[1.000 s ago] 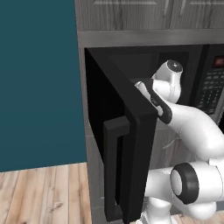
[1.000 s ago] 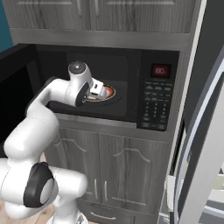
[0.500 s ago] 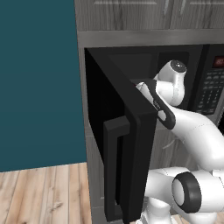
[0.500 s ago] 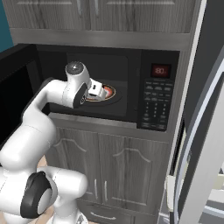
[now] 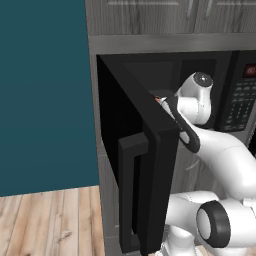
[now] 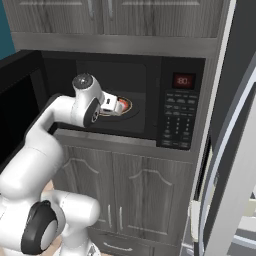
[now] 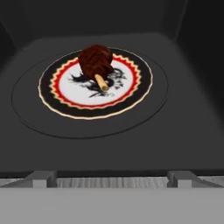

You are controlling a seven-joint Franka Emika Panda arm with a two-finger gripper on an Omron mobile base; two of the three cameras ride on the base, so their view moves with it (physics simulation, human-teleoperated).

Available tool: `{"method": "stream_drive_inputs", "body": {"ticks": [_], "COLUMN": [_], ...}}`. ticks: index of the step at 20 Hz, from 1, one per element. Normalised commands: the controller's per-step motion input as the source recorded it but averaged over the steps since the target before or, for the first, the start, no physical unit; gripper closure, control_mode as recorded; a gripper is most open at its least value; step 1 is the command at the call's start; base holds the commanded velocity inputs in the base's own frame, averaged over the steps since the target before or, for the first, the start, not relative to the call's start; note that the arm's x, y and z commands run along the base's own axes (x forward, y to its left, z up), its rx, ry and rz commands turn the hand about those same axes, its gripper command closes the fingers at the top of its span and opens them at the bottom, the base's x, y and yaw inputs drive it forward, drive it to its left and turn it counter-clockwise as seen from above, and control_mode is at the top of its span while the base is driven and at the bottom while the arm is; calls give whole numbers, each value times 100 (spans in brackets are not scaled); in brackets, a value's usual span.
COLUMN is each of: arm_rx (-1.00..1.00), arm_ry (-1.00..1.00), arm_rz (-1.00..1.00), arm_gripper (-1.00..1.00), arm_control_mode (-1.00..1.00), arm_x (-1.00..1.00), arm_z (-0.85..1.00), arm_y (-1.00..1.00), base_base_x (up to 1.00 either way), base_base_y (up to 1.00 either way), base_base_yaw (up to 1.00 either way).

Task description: Transport the steak from the fridge to the microwave and turn on the microwave.

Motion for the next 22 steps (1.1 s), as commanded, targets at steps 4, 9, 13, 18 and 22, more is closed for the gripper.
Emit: {"method": "stream_drive_inputs", "body": {"ticks": [4,9,13,18,22], "arm_rx": [-11,0,0,0,0], "arm_ry": [-1,0,0,0,0], "arm_rz": [0,0,0,0,0], "arm_gripper": [-100,-100,-100,-100,-100], "arm_control_mode": [-100,-100,-100,-100,-100], "arm_x": [0,-18,-54,-60,-59], "arm_z": [-15,24,33,29,29], "arm_y": [-22,-15,-14,-9,-5], "base_base_x": [0,0,0,0,0], "base_base_y": [0,0,0,0,0], "base_base_yaw": [0,0,0,0,0]}}
